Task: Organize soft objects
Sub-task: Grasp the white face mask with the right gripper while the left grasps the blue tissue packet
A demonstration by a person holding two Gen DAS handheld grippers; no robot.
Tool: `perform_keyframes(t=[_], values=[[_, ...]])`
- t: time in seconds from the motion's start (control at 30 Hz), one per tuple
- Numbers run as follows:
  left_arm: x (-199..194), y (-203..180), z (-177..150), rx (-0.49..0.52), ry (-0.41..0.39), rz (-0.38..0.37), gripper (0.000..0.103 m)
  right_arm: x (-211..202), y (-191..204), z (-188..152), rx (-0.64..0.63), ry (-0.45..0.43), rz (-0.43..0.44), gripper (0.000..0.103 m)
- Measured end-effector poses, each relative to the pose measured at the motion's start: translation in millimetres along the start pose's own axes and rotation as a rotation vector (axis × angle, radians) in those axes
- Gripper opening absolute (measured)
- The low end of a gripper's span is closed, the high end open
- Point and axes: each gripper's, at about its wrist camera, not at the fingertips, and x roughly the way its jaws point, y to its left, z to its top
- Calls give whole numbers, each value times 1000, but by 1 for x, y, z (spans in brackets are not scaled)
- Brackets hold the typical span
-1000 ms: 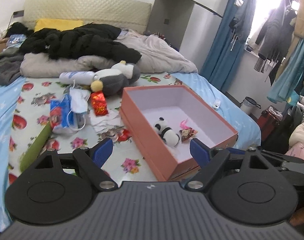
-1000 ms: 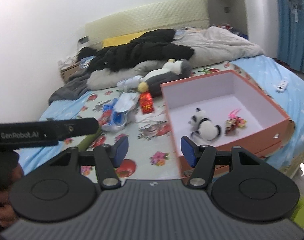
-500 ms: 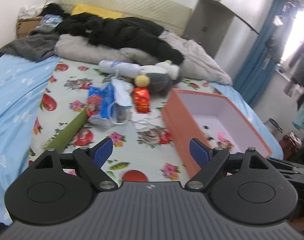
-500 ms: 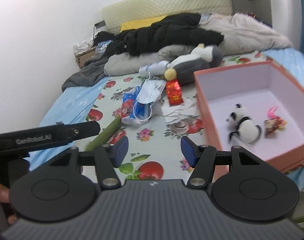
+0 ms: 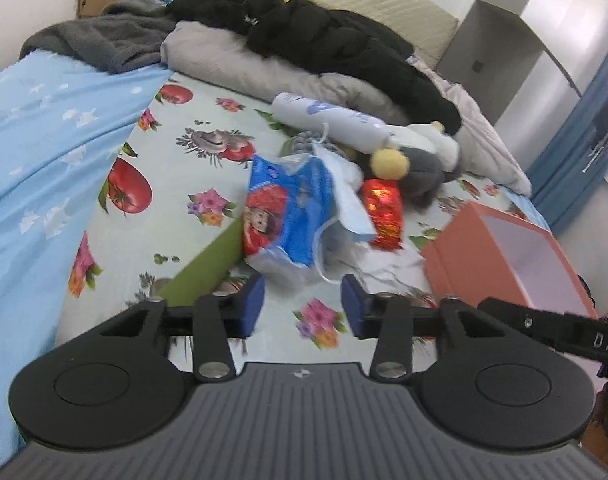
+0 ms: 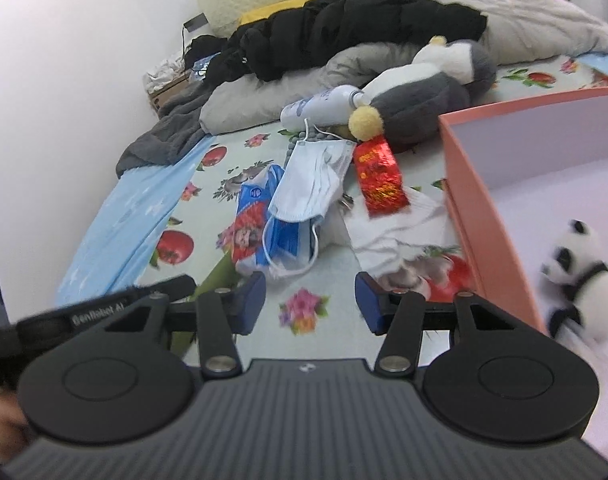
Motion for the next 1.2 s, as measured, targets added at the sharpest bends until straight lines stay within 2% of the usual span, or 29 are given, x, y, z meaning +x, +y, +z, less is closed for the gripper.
perform_keyframes(t=[0.13, 0.23, 0.33, 0.47, 0.6, 0.63, 0.67, 0.73, 0.8, 1.07, 1.2], values=[[39, 14, 9, -2, 25, -16, 43, 42, -3, 18, 59, 23, 35, 44], [63, 16, 13, 40, 44, -54, 43, 71, -7, 31, 130, 38, 64, 44], [83, 13, 15, 93, 55, -60, 43, 97, -16, 39, 217, 65, 58, 44], [103, 12, 15, 153, 63, -56, 45, 127, -32, 43, 348, 103, 76, 45], [118, 14, 16, 197, 72, -42, 48, 150, -38, 44, 434, 142, 138, 44], [119, 15, 15, 201, 67, -50, 49, 153, -37, 44, 438, 145, 147, 42], [120, 16, 15, 205, 64, -60, 49, 156, -36, 45, 434, 148, 154, 28], [123, 16, 14, 223, 60, -77, 49, 159, -32, 46, 414, 149, 173, 15], [126, 16, 13, 240, 60, -80, 49, 160, -28, 48, 389, 139, 171, 10], [125, 13, 13, 278, 32, -86, 49, 139, -30, 54, 283, 63, 116, 6], [122, 13, 17, 292, 15, -90, 49, 130, -31, 54, 185, 51, 67, 6]])
